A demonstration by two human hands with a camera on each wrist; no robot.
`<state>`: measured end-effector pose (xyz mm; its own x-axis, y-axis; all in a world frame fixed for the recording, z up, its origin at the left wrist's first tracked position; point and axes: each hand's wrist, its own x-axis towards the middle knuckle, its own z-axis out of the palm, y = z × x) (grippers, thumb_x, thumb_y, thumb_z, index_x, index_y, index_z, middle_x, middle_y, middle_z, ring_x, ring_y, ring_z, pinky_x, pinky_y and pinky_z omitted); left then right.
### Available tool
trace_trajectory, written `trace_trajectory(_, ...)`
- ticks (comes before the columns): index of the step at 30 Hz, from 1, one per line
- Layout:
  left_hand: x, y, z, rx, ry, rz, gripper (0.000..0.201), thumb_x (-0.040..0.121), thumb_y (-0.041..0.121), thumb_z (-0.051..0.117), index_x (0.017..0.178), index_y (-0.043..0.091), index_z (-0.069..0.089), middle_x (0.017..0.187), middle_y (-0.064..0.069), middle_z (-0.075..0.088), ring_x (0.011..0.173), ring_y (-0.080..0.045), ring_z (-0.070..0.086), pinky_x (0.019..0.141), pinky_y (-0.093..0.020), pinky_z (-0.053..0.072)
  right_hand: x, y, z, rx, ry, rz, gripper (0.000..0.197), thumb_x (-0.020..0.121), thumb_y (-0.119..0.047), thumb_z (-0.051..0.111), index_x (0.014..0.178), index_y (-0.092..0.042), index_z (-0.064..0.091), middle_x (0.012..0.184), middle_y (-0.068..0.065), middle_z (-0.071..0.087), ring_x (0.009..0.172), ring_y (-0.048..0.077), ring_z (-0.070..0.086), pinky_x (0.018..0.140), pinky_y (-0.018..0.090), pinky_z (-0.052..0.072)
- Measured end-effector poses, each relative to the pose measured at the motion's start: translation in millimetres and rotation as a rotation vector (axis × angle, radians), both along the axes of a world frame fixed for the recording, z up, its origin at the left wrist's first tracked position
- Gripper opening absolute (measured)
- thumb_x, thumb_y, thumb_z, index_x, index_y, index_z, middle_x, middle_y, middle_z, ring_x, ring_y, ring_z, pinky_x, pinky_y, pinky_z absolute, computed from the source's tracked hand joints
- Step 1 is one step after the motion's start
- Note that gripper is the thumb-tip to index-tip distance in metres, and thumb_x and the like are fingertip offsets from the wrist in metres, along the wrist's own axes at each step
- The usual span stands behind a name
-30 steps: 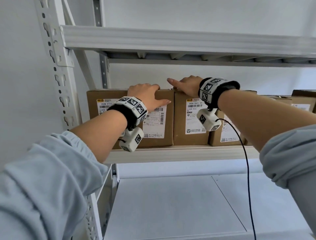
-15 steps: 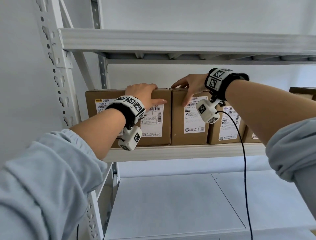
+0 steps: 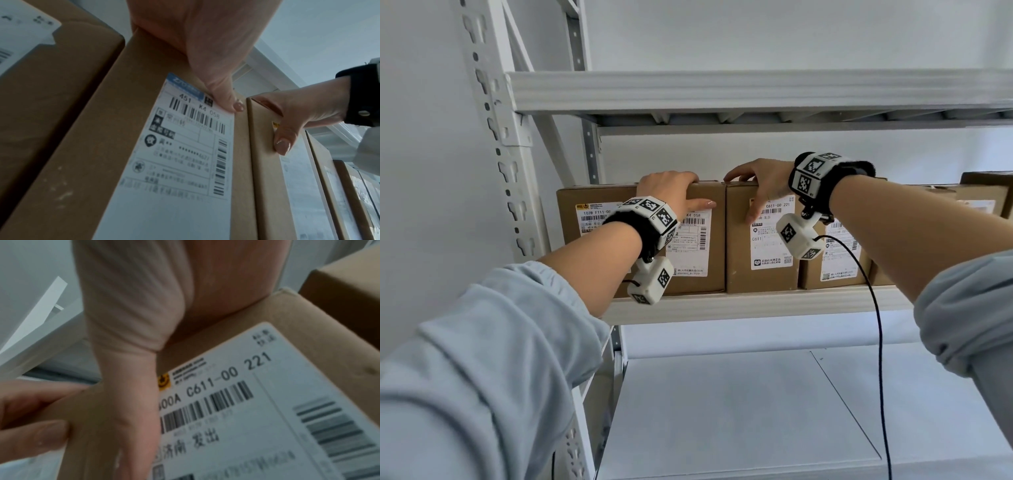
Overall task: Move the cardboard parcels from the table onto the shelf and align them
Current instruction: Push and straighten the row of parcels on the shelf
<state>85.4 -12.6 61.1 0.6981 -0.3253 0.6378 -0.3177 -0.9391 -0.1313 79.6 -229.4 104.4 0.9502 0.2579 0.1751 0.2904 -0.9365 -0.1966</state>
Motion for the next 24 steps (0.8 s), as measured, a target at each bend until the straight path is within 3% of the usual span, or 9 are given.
trace_trajectory(3,1,-1,1,0.004,0.013,0.010,0.061,0.086,0.076,0.047,0.126,0.031,0.058,0.116,0.006,0.069,0.103,-0.020,0.062,0.084,-0.034,0.048,-3,0,-1,-0.014,-0.025,-0.010,0.101,0.060,-0.030,0.095,0.145,-0.034,0.043,0.139,-0.002,0.053,0.116,0.016,0.050,0.104,0.033,0.039)
trace_trajectory(5,1,1,1,0.001,0.035,-0.002,0.071,0.086,0.077,0.044,0.137,0.029,0.050,0.131,0.002,0.063,0.117,-0.023,0.059,0.099,-0.042,0.045,-5,0,-2,-0.052,-0.055,-0.016,0.100,0.059,-0.033,0.095,0.145,-0.033,0.043,0.139,-0.003,0.054,0.120,0.018,0.052,0.101,0.030,0.038)
trace_trajectory(7,-1,8,3,-0.033,0.039,0.000,0.083,0.085,0.082,0.035,0.147,0.028,0.039,0.149,-0.001,0.049,0.136,-0.026,0.045,0.115,-0.054,0.027,-7,0,-5,-0.094,-0.084,-0.032,0.105,0.058,-0.042,0.094,0.147,-0.035,0.040,0.142,-0.005,0.053,0.126,0.020,0.050,0.103,0.032,0.038)
trace_trajectory(9,-5,18,10,-0.111,-0.013,0.019,0.085,0.086,0.083,0.023,0.148,0.027,0.039,0.153,-0.002,0.043,0.141,-0.027,0.037,0.118,-0.058,0.019,-10,4,-7,-0.109,-0.112,-0.036,0.114,0.054,-0.060,0.089,0.151,-0.037,0.032,0.149,-0.007,0.046,0.134,0.022,0.044,0.111,0.039,0.037)
trace_trajectory(11,-9,32,18,-0.211,-0.077,0.066,0.080,0.091,0.078,0.018,0.142,0.025,0.048,0.147,-0.004,0.050,0.136,-0.029,0.042,0.115,-0.055,0.026,-13,13,-6,-0.098,-0.170,-0.007,0.120,0.051,-0.077,0.080,0.152,-0.040,0.026,0.155,-0.005,0.039,0.140,0.024,0.039,0.114,0.047,0.035)
trace_trajectory(13,-10,49,23,-0.292,-0.082,0.152,0.074,0.095,0.072,0.019,0.136,0.022,0.055,0.139,-0.008,0.057,0.130,-0.033,0.047,0.109,-0.050,0.034,-15,26,-8,-0.076,-0.270,0.020,0.116,0.054,-0.084,0.072,0.151,-0.040,0.027,0.154,-0.003,0.040,0.139,0.025,0.040,0.113,0.047,0.036)
trace_trajectory(17,-9,84,13,-0.381,0.098,0.385,0.074,0.096,0.070,0.019,0.138,0.019,0.053,0.140,-0.015,0.049,0.128,-0.038,0.044,0.105,-0.053,0.036,-12,51,-20,-0.134,-0.345,0.013,0.108,0.057,-0.086,0.068,0.148,-0.038,0.035,0.145,-0.002,0.050,0.131,0.026,0.048,0.106,0.045,0.042)
trace_trajectory(20,-8,93,-2,-0.457,0.139,0.462,0.070,0.094,0.068,0.027,0.132,0.018,0.058,0.143,-0.013,0.042,0.131,-0.040,0.037,0.104,-0.057,0.033,-9,57,-29,-0.223,-0.378,-0.005,0.099,0.057,-0.086,0.069,0.140,-0.037,0.043,0.126,-0.003,0.060,0.114,0.024,0.057,0.092,0.041,0.049)
trace_trajectory(24,-7,89,-7,-0.497,0.102,0.416,0.061,0.088,0.062,0.030,0.104,0.017,0.069,0.114,-0.009,0.058,0.117,-0.034,0.042,0.087,-0.048,0.047,-9,56,-32,-0.260,-0.418,-0.025,0.098,0.057,-0.086,0.069,0.139,-0.037,0.044,0.122,-0.004,0.061,0.111,0.024,0.059,0.087,0.040,0.049)
